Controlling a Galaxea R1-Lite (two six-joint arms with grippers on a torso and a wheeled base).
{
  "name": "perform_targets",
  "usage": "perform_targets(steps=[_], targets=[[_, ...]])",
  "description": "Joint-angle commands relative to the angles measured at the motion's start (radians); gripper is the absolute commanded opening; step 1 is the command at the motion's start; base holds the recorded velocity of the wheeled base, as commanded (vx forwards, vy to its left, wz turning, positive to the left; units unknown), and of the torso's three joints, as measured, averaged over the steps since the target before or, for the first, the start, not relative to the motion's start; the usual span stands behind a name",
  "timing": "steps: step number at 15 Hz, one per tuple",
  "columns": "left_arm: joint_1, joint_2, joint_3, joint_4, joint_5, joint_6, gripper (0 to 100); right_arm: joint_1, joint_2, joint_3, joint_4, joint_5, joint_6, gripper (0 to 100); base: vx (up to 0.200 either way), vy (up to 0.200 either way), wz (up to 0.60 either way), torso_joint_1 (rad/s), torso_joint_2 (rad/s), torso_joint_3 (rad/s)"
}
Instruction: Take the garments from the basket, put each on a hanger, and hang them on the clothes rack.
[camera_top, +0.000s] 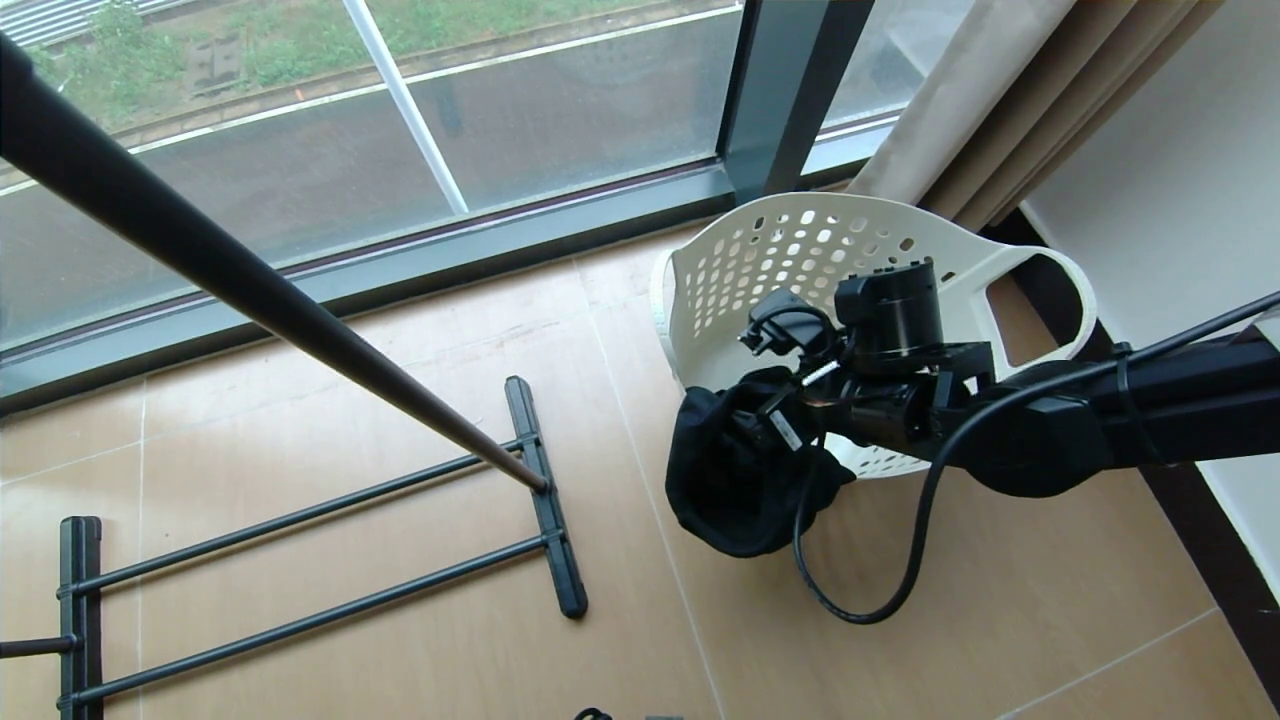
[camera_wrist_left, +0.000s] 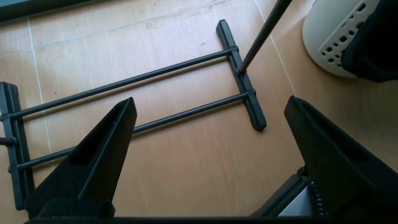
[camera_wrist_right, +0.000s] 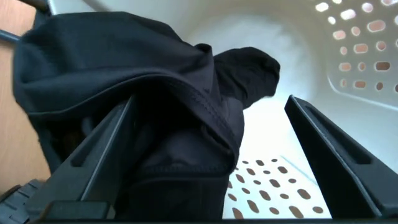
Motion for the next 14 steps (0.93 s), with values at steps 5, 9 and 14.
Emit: perform_targets(steps=[5, 9, 14], targets=[[0.000, 0.001, 0.000, 0.000, 0.000, 0.000, 100, -0.044, 0.043, -0.061, -0.003, 0.002, 0.019, 100, 0.000, 0.000, 0.00, 0.000, 0.00, 0.000], [0.000, 0.001, 0.000, 0.000, 0.000, 0.000, 100, -0.049, 0.060, -0.060, -0.054, 0.005, 0.025, 100, 0.000, 0.000, 0.00, 0.000, 0.00, 0.000], [0.000, 0.001, 0.000, 0.000, 0.000, 0.000, 100, -0.047, 0.068, -0.058, -0.065, 0.005, 0.025, 0, 0.000, 0.000, 0.00, 0.000, 0.00, 0.000]])
